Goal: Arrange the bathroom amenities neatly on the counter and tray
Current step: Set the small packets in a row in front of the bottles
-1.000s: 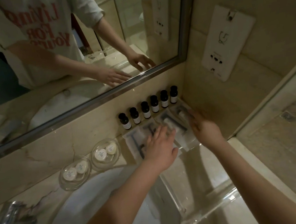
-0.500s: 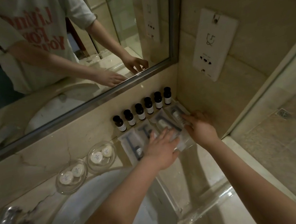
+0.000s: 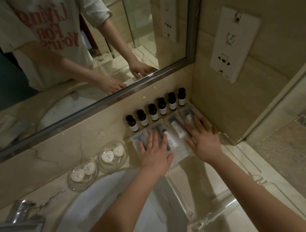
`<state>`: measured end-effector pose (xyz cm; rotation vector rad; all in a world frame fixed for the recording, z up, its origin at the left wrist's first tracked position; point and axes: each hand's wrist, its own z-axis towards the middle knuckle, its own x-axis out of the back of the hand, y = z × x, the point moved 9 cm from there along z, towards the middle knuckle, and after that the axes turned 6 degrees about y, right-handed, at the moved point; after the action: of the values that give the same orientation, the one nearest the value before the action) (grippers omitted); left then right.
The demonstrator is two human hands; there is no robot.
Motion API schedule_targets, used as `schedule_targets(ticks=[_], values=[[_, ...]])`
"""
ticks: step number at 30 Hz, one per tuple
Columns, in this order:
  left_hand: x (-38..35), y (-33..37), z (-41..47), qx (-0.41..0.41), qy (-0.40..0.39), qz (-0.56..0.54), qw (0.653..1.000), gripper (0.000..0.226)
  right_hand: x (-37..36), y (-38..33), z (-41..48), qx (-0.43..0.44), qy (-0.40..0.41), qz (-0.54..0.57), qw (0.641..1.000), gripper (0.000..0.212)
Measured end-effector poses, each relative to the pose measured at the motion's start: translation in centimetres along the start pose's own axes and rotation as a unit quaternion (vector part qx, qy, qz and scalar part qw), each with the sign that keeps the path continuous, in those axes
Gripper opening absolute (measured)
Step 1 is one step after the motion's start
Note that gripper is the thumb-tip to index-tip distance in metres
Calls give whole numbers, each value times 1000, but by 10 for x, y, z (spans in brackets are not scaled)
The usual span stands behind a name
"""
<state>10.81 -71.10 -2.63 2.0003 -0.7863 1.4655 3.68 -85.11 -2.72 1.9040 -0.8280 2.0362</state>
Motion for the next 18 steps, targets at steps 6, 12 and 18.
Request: schedule_targets(ticks=[6,12,18], values=[[10,-7,-4,11,42,-42,998,71,3,-5,-4,-23,0,24,999,58],[6,-37,-30,73,44,-52,995,77,9,-33,-13,55,36,16,998,63],[-9,-36,-28,54,16,-33,998,79,-5,-34,-9,43,-5,-14,999,57]])
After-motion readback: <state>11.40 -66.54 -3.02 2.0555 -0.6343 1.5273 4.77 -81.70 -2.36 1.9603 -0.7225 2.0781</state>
